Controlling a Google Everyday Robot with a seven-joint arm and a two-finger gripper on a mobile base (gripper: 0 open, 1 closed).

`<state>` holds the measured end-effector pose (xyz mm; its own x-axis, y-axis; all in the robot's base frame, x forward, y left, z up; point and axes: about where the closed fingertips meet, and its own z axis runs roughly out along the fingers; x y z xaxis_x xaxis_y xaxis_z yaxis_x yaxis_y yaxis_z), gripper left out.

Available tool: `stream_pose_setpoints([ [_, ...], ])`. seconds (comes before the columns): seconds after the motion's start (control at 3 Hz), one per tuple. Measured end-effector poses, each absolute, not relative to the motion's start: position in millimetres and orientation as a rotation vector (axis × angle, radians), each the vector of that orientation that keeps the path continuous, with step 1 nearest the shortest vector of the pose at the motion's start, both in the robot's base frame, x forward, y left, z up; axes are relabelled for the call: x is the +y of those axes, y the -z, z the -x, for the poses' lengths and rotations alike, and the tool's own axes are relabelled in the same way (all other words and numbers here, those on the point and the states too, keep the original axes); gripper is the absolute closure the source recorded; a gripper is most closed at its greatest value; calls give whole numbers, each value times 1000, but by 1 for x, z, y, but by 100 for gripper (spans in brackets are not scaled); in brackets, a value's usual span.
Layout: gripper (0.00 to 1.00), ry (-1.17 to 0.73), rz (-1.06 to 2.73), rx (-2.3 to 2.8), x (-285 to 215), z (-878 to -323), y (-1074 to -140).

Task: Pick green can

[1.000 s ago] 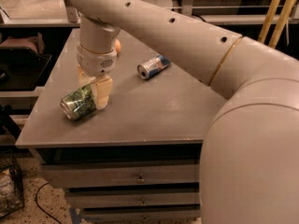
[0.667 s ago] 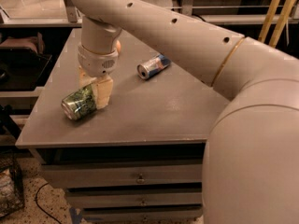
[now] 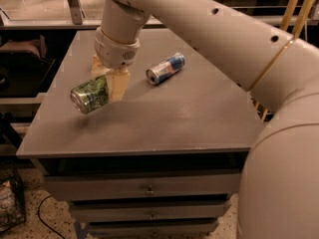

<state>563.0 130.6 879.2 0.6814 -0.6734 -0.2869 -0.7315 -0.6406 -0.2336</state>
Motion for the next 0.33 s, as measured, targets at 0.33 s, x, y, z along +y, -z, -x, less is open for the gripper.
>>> stream_pose_setpoints([
  [0.33,100,-231,2527,1086,127,-561,-897],
])
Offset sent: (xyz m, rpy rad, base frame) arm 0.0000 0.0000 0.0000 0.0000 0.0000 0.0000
